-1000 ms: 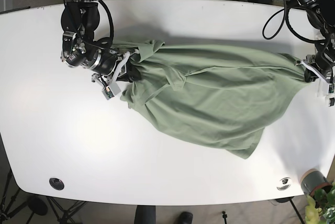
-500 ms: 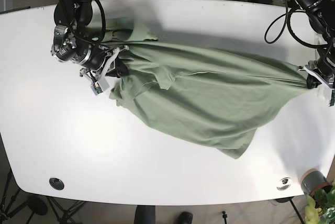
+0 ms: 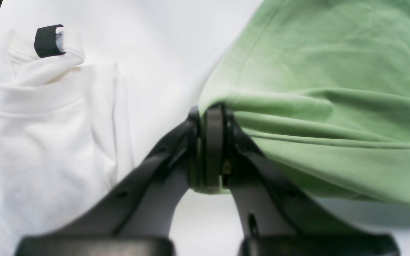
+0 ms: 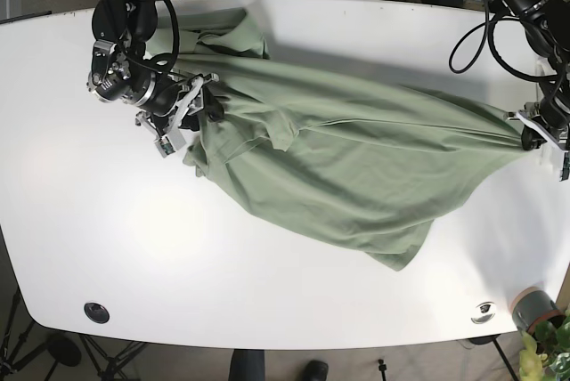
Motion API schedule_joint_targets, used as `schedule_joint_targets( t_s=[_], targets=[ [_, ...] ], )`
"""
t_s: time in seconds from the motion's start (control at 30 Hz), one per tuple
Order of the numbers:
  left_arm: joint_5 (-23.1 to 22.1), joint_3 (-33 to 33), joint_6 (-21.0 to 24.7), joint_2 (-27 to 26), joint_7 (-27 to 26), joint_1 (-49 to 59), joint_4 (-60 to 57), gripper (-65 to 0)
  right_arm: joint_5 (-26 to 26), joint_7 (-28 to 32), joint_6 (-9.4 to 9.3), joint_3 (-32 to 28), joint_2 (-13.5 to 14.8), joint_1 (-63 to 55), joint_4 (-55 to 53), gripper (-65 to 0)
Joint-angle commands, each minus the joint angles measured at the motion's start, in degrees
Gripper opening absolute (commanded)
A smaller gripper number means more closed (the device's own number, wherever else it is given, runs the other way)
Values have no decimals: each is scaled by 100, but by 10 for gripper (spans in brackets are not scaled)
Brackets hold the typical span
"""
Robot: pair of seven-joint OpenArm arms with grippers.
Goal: Fold the T-shirt properly
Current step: 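Pull the grasped edge with the right gripper away from the left gripper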
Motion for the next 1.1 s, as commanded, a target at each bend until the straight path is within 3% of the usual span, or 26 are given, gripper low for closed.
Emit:
schedule_joint_targets(
  t_s=[0.0,0.17,0.63,0.83,1.07],
  targets=[
    [-57,-24,-2,-128,-111,-82,81,-650,148,121,36,11,28,135,91,-385],
    [-57,-24,-2,-128,-111,-73,81,-650,157,121,36,-15,19,223,91,-358],
    [-57,-24,6,-128,-111,-73,81,-650,148,-169,36,-15,-244,469,311,-368],
    [-57,-24,6,-128,-111,-73,72,-650,104,-160,36,-15,-279,478,29,-438],
    [-57,143,15,-119,-119,-82,90,-650,113,-108,36,-15,-279,495,-120,-442]
  ],
)
